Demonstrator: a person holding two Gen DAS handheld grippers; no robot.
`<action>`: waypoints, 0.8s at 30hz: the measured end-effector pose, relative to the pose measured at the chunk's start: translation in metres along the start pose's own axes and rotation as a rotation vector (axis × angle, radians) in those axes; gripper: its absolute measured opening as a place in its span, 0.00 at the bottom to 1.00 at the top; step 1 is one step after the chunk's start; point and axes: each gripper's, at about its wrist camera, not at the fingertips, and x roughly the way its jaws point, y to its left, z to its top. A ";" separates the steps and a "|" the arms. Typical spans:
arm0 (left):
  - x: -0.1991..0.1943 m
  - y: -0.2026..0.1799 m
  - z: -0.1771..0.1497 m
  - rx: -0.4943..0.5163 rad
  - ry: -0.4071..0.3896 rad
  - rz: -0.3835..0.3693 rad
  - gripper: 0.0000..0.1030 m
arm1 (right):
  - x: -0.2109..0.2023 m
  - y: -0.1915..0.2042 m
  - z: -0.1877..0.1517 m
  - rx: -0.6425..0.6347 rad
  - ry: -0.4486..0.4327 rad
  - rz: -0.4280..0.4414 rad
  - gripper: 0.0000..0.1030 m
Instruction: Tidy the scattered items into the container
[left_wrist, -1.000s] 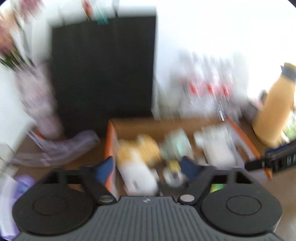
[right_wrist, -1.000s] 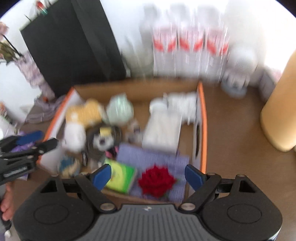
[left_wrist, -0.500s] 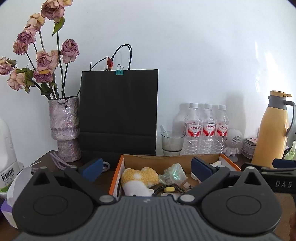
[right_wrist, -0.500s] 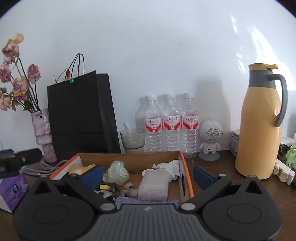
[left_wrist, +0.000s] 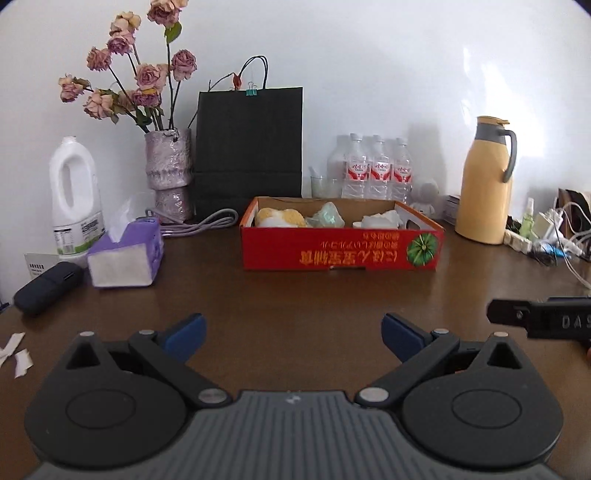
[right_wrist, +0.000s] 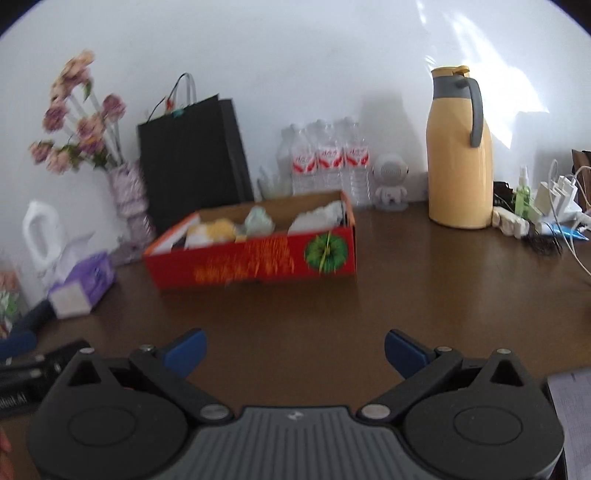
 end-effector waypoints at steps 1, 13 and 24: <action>-0.006 0.001 -0.005 0.011 -0.003 0.010 1.00 | -0.010 0.002 -0.011 -0.014 -0.001 -0.009 1.00; 0.082 0.005 -0.003 0.000 0.211 -0.010 1.00 | 0.046 0.029 -0.009 -0.081 0.111 0.004 1.00; 0.114 0.006 -0.004 0.005 0.305 -0.010 1.00 | 0.086 0.027 -0.008 -0.077 0.191 -0.008 1.00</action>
